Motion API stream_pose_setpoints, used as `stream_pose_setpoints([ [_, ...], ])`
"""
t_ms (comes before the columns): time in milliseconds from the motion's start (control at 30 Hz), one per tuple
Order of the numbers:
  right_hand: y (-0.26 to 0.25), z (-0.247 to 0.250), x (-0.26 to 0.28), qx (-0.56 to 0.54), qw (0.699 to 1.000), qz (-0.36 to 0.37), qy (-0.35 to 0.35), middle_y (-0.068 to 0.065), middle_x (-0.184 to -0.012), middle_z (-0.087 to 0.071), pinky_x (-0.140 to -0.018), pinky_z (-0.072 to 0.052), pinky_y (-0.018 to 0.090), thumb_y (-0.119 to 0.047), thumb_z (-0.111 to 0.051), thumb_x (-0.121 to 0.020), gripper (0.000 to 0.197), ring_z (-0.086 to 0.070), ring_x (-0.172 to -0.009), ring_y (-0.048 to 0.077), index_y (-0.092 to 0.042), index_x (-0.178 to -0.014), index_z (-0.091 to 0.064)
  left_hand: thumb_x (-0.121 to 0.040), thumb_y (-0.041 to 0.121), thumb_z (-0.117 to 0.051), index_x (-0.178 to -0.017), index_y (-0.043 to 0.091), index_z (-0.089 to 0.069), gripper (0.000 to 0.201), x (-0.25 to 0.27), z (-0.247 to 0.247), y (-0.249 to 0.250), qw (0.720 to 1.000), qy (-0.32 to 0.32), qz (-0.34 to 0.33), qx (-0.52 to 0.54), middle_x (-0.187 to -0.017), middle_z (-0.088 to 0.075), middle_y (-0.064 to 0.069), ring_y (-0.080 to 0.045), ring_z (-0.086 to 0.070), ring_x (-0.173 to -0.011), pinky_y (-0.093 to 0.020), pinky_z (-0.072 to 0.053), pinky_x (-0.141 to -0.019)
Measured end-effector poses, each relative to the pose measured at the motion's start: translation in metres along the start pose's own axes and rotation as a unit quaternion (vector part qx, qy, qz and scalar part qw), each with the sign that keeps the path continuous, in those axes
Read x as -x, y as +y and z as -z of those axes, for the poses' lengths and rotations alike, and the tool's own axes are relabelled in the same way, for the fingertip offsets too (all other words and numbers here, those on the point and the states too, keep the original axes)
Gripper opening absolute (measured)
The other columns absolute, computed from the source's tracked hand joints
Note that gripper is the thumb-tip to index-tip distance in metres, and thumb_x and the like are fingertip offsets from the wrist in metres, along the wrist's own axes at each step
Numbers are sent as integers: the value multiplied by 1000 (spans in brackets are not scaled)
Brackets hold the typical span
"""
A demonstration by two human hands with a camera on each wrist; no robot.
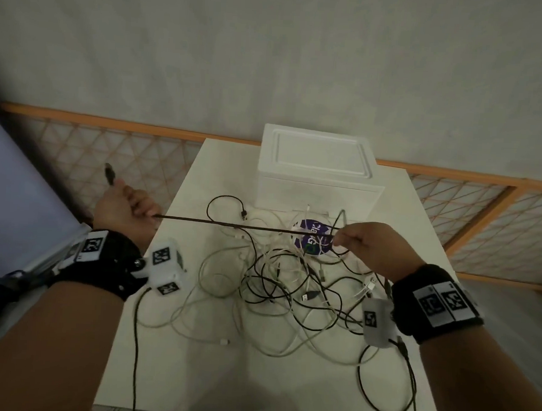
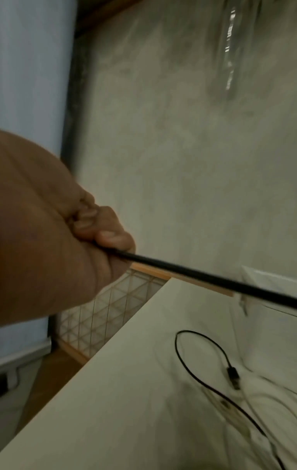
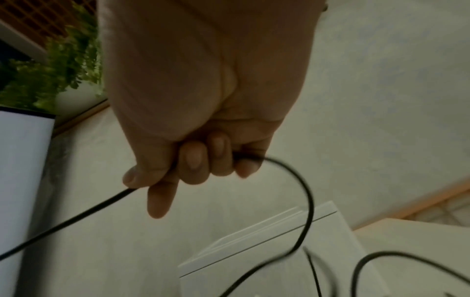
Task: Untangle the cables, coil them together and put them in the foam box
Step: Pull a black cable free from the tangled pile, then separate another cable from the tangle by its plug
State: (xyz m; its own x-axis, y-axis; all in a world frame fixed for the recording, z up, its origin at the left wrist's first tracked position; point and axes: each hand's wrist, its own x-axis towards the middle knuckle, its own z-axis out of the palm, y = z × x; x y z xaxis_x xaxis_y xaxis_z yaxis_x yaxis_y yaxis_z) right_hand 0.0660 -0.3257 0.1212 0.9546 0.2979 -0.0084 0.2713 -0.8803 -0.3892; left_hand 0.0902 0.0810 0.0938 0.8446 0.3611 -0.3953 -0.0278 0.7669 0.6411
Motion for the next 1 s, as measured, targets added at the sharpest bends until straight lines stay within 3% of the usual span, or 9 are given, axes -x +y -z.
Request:
stream_pose_setpoints([
  [67,9,6,8,14,1000,-23,9,-13,-71,-60,-67,-42,22,-44,-51,-93,25,-55,-73,5,-29,-89,-71,-101,44,-32,-55,23,-31,51,-11,13,7,1000,28,-6,-4,-47,-25,7,-8,-20,-37,-16,-20,-39],
  [167,14,3,12,97,993,-72,10,-6,-86,-68,-73,-47,29,-49,-47,-93,30,-61,-84,14,-30,-94,-70,-100,46,-33,-58,22,-34,48,-16,24,-1,996,64,2,-60,-50,-34,5,-6,-30,-38,-17,-27,-42],
  [267,4,-8,7,224,970,-94,28,-5,-91,-69,-71,-46,28,-48,-44,-95,33,-62,-87,18,-26,-94,-69,-99,43,-39,-69,24,-41,36,0,3,-36,948,58,-20,-311,-56,-45,6,-4,-39,-37,-20,-32,-43],
  [367,-24,-18,-5,303,953,-4,26,-5,-95,-69,-69,-42,28,-39,-40,-97,30,-64,-88,20,-27,-97,-68,-97,38,-50,-73,18,-61,33,41,-40,-86,862,-121,-95,-484,-62,-51,0,-14,-37,-45,-24,-26,-45],
  [467,-52,-23,-15,332,939,71,50,-1,-79,-68,-61,-33,28,-37,-49,-94,24,-64,-74,23,-24,-87,-68,-99,39,-46,-93,23,-70,30,83,-80,-127,741,-293,-97,-596,-59,-52,10,-7,-44,-51,-25,-31,-51],
  [567,-52,-22,-23,338,926,121,121,-5,-41,-43,-49,-21,24,-35,-74,-71,25,-41,-36,19,-26,-54,-59,-102,39,-38,-90,20,-63,34,97,-97,-149,707,-348,-94,-608,-79,-60,3,-11,-54,-72,-28,-39,-69],
  [700,-8,-12,-20,265,951,125,98,-3,-58,-60,-52,-35,27,-56,-38,-91,47,-57,-54,21,-25,-69,-66,-96,51,-45,-65,21,-56,45,77,-84,-138,634,-311,-144,-693,-59,-49,3,-12,-46,-55,-29,-34,-58],
  [833,66,30,0,185,981,19,49,2,-75,-65,-65,-42,31,-58,-38,-92,47,-62,-76,23,-20,-81,-64,-87,60,-47,-58,18,-45,51,34,-36,-98,631,-185,-162,-736,-56,-46,-1,-23,-48,-59,-34,-31,-59],
  [1000,66,26,-8,353,934,51,17,-3,-82,-68,-72,-48,31,-55,-31,-97,49,-63,-80,22,-22,-90,-66,-98,48,-38,-90,10,-64,47,30,-28,-115,534,-118,-140,-825,-90,-66,-12,-34,-62,-93,-39,-46,-79],
])
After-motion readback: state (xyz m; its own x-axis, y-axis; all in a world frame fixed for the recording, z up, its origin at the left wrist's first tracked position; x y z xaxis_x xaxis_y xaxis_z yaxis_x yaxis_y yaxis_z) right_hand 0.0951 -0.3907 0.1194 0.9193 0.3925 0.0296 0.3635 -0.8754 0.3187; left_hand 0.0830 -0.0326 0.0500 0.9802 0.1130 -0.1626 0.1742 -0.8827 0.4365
